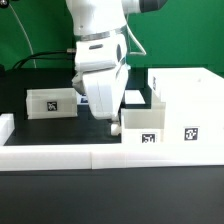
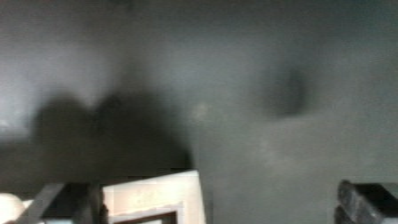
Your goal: Assemble drawer
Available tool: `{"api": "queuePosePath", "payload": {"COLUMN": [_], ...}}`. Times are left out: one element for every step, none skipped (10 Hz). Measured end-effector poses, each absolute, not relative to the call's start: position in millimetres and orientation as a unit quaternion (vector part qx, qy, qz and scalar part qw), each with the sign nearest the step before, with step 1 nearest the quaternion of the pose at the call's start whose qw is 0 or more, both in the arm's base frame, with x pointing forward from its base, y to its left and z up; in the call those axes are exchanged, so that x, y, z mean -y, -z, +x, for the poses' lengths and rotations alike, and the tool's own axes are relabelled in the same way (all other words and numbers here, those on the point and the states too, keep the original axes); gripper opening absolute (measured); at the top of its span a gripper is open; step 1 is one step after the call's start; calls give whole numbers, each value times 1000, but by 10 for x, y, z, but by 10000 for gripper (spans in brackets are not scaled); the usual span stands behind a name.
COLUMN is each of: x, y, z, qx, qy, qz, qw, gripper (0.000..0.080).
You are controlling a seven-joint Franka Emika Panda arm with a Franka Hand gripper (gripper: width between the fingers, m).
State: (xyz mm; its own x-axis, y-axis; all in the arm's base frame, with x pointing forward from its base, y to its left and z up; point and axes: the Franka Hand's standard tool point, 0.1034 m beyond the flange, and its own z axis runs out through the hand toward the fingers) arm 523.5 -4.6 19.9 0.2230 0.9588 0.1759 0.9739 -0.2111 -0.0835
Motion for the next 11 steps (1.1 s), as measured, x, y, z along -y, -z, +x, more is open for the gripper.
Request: {"api": "queuePosePath", "payload": {"x": [51, 80, 159, 183, 196, 228, 254, 275, 291, 324, 365], "y": [-199, -199, -212, -225, -230, -227, -219, -217, -212, -196, -181], "z": [5234, 5233, 5254, 5296, 5330, 5348, 5346, 5353, 5357, 5347, 5333], "qx": [622, 625, 635, 637, 636, 634, 633, 632, 632, 631, 629], "qy": [43, 42, 42, 41, 40, 39, 37, 37, 38, 38, 37], "qz": [-777, -775, -766, -765, -765, -767, -768, -768, -768, -769, -771], "qw": [88, 88, 88, 88, 90, 92, 94, 93, 93, 93, 94], "gripper": [649, 649, 649, 649, 649, 649, 649, 649, 649, 649, 649]}}
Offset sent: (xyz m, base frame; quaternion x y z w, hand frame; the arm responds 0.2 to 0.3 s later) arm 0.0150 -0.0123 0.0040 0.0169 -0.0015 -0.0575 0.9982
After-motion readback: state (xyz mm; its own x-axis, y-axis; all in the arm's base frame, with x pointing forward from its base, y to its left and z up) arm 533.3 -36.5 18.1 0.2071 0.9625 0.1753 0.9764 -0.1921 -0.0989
